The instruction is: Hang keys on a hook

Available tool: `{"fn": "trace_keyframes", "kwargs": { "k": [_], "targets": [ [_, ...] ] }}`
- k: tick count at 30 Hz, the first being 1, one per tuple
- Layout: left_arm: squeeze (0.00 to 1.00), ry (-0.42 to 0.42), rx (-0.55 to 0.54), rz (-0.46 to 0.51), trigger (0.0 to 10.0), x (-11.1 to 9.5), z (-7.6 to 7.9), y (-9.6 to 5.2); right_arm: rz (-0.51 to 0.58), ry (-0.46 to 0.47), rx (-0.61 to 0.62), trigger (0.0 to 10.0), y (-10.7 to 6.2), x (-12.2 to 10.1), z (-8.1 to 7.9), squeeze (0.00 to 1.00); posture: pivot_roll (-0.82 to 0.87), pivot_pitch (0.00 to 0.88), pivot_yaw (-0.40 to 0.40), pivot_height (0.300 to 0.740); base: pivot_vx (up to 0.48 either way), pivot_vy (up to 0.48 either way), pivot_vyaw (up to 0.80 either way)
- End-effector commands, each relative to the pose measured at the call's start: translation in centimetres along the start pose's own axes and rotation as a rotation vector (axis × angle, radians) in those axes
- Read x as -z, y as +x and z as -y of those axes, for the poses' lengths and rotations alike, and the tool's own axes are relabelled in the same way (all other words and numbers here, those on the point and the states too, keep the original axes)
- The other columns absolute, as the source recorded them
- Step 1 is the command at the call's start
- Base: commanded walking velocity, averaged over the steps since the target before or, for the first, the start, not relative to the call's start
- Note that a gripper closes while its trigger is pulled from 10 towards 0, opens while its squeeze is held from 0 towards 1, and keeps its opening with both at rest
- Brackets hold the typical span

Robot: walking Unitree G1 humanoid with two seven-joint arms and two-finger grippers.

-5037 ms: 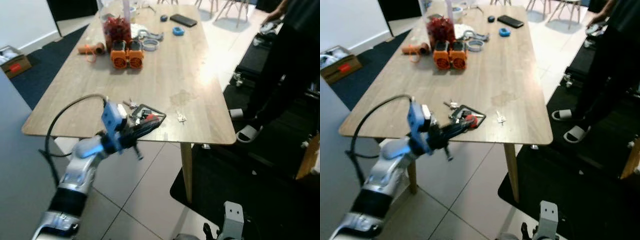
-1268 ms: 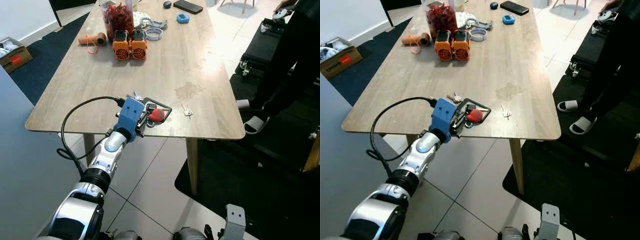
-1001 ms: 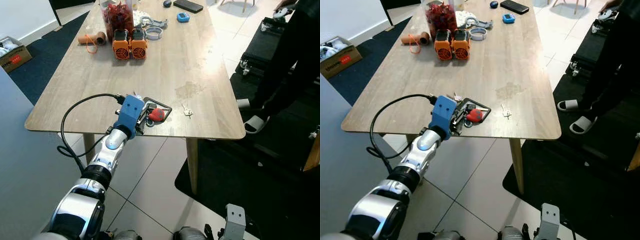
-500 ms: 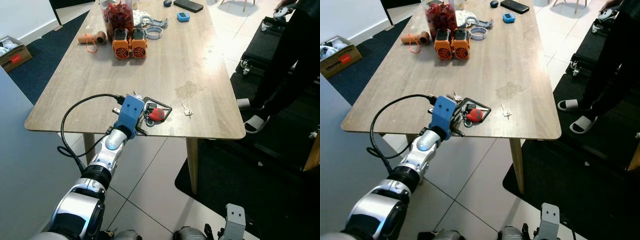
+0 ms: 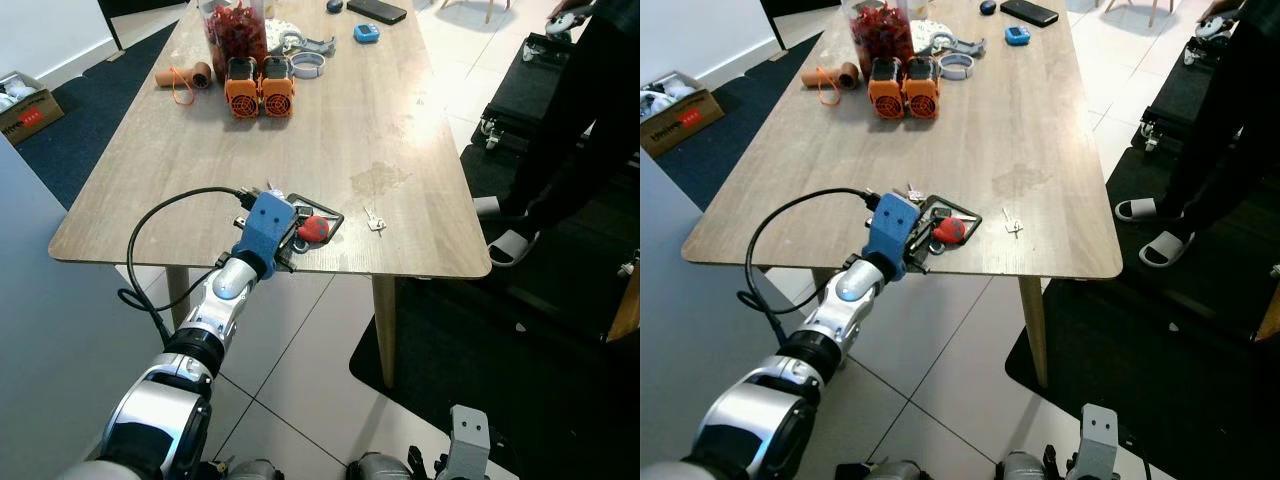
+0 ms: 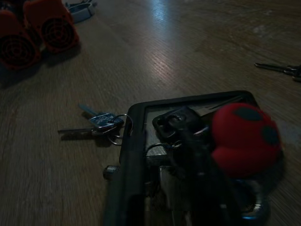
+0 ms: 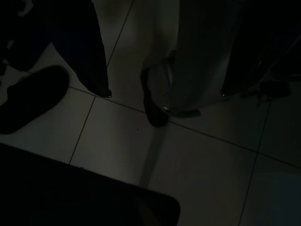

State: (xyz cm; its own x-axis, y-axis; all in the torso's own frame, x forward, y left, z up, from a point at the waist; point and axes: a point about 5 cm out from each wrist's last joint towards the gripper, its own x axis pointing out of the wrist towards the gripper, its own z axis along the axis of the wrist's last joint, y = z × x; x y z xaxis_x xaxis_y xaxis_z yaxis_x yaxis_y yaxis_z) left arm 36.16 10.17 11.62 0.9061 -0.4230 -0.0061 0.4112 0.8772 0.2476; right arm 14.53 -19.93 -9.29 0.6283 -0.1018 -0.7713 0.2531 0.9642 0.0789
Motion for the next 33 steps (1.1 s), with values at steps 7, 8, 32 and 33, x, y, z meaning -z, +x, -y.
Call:
{"fn": "trace_keyframes", "kwargs": {
  "k": [7, 8, 32, 33],
  "targets": [
    [0.00, -0.064, -0.017, -0.027, 10.0, 0.2, 0.3, 0.3, -0.034, 0.002, 0.006, 10.0, -0.2, 0.9, 0.1, 0.00, 0.00, 0.139, 0.035, 0.740, 0.000, 0.000, 0.00],
    [0.00, -0.061, -0.018, -0.029, 10.0, 0.2, 0.3, 0.4, -0.035, 0.002, 0.004, 10.0, -0.2, 0.9, 0.0, 0.00, 0.00, 0.139, 0.036, 0.740, 0.000, 0.000, 0.00],
    [0.00, -0.236, 0.062, -0.023, 10.0, -0.1, 1.5, 0.8, -0.038, 0.010, 0.006, 10.0, -0.3, 1.1, -0.1, 0.00, 0.00, 0.142, 0.045, 0.740, 0.000, 0.000, 0.00],
    [0.00, -0.236, 0.062, -0.023, 10.0, -0.1, 1.5, 0.8, -0.038, 0.010, 0.006, 10.0, -0.3, 1.1, -0.1, 0.00, 0.00, 0.142, 0.045, 0.740, 0.000, 0.000, 0.00]
  ]
}}
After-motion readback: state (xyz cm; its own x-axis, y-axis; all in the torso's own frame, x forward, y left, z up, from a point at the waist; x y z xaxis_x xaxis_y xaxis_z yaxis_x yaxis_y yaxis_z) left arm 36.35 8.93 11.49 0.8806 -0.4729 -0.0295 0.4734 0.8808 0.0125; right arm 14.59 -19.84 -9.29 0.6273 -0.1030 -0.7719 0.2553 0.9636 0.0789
